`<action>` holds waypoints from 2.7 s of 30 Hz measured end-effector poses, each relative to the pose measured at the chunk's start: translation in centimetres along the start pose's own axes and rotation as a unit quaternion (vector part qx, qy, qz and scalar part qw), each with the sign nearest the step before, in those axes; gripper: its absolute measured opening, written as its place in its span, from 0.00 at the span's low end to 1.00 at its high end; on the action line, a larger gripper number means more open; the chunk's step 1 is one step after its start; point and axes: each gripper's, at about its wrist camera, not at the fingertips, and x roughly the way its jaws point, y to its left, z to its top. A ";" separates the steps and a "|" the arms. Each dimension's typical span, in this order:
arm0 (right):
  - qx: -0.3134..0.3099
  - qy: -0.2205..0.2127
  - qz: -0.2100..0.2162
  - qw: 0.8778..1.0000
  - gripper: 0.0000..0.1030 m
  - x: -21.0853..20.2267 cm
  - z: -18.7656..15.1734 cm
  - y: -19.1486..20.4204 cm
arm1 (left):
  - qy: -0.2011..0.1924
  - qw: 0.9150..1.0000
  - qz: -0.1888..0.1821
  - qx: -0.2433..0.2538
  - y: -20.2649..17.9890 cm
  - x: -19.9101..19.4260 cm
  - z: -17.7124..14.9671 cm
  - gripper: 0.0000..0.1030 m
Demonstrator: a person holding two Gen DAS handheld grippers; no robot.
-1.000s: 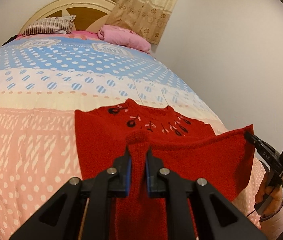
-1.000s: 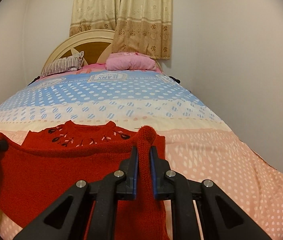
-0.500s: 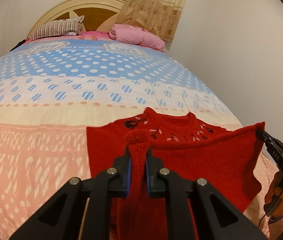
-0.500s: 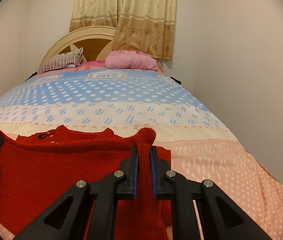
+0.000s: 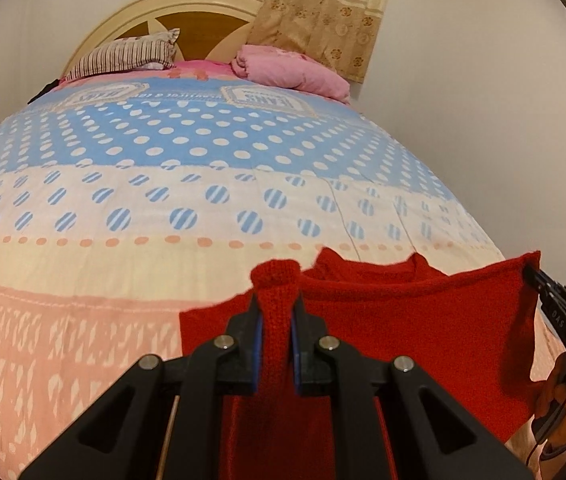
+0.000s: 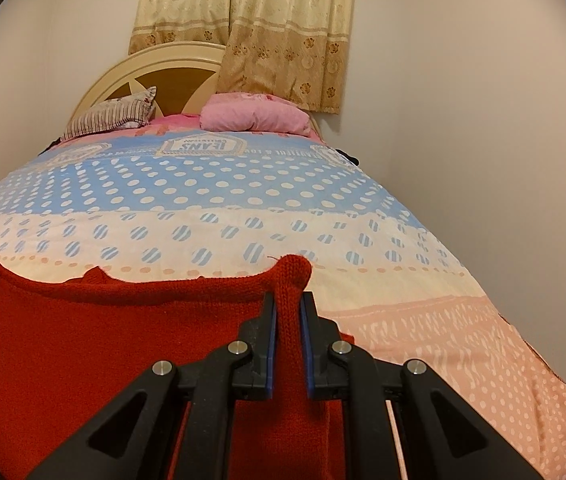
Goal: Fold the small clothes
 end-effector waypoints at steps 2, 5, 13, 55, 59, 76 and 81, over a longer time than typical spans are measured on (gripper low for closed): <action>0.001 0.003 -0.004 1.000 0.10 0.9 0.4 0.1 | 0.003 1.000 0.006 0.000 0.1 0.8 0.4 0.11; 0.002 0.009 -0.008 1.000 0.10 2.5 0.8 0.4 | 0.009 1.000 0.012 -0.010 0.6 2.2 0.8 0.11; -0.011 0.054 -0.034 0.998 0.10 8.1 -0.4 1.4 | 0.040 0.998 0.040 -0.012 0.7 6.4 0.8 0.11; 0.094 0.113 0.015 0.989 0.16 -4.7 -11.9 -4.4 | 0.028 0.996 0.054 0.059 -2.3 -4.5 -11.4 0.73; 0.144 0.127 0.028 0.981 0.10 -5.4 -14.3 -6.2 | 0.042 0.997 0.057 0.040 -1.1 -4.0 -12.4 0.85; 0.039 0.019 0.007 0.999 0.13 -9.0 -7.5 -0.3 | 0.048 0.995 0.089 0.019 -0.6 -3.6 -13.1 1.00; 0.008 0.059 0.008 0.998 0.12 -2.4 -6.4 2.2 | 0.044 0.993 0.110 0.029 -1.0 -3.7 -13.1 1.00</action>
